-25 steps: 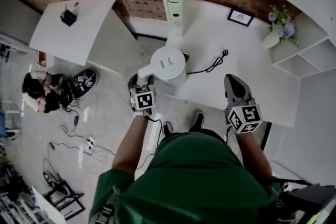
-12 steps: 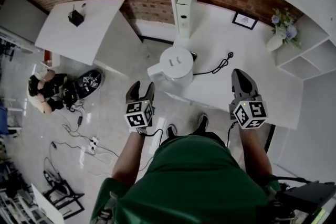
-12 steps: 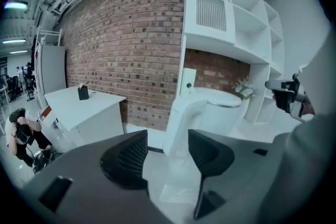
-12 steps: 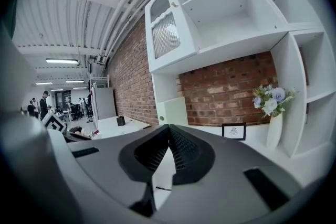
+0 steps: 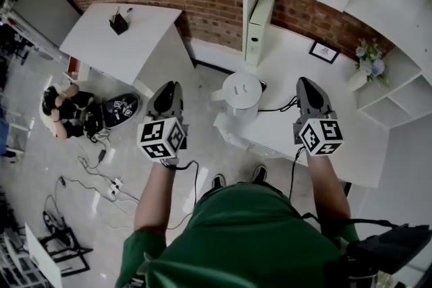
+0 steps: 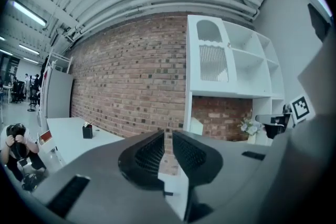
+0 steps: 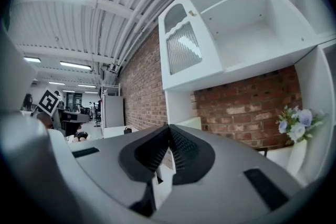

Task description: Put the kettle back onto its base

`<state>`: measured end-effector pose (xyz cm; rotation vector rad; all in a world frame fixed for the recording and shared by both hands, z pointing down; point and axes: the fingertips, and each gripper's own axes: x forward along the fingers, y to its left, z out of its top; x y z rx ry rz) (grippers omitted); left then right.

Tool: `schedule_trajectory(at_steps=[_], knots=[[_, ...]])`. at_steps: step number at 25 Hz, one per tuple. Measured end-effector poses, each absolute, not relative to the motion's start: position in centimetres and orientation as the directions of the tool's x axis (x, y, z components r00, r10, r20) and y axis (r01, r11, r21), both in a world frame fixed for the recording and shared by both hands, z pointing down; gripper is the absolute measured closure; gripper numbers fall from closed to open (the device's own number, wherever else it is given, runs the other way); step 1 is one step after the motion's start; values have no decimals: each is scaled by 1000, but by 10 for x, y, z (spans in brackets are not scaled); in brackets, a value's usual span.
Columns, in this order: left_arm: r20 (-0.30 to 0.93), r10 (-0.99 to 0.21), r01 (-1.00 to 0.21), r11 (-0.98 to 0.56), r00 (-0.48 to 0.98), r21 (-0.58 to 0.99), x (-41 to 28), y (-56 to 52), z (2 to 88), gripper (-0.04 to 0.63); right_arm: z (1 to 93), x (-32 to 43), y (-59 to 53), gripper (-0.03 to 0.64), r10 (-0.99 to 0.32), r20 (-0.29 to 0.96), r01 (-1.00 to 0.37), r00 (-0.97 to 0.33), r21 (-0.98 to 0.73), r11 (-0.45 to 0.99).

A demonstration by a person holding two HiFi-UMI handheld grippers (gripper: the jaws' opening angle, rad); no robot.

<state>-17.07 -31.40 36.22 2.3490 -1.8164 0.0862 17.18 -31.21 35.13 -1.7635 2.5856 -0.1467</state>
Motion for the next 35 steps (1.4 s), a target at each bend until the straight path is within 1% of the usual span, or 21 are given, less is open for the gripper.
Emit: schedule_trajectory(at_steps=[5,13,19,27,35], knots=[[65,-965,-964,-247,254,99,-165,-314,315,532,309,143,-324,595,-905,-33,-904,-424,-47,425],[41,-966,-956,-245,254,159,-164,-305,296,532,297,120,-320,595,-886,-63,-885,-459,-57,463],[72,-968,-961,-227,241,159,-160,-312,310,532,315,128,-316,595,-890,-30,-888,-454,-63,455],[92,-961,-957,-244,260,159,-144,-320,319,532,322,141,-320,595,-896,-17,-894,-444,-57,444],[104,-965,-962,-224,241,156,-151,-320,321,532,325,137,-324,595,-885,-11,-884,-465,-53,465]])
